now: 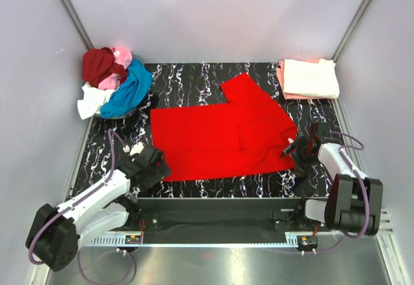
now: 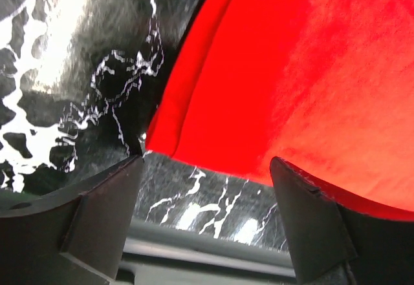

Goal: Fold and stack the t-shirts
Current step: Fold the tshirt

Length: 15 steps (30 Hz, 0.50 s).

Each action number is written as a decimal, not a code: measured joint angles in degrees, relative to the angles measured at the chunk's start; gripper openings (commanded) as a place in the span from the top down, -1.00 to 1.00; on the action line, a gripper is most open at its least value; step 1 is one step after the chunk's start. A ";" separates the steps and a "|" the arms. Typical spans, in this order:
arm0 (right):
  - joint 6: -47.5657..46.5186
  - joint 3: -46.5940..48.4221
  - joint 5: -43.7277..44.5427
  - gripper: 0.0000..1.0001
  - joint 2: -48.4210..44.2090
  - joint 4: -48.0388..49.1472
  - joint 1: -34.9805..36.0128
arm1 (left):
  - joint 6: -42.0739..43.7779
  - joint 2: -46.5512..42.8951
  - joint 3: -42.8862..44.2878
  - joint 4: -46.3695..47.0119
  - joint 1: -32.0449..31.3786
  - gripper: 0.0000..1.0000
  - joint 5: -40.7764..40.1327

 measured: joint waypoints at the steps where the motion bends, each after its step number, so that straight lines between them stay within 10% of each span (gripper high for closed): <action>1: 0.04 0.00 0.15 -0.54 1.51 0.68 0.02 | 0.02 0.42 0.09 0.55 0.00 -0.58 -0.48; 8: 0.90 0.09 -0.90 0.05 6.05 4.00 0.68 | 0.35 2.01 0.11 3.19 0.00 0.63 -2.58; 15: 0.74 -0.79 -0.90 0.80 6.73 6.49 1.07 | 2.91 1.77 0.15 4.85 -0.13 1.00 -3.41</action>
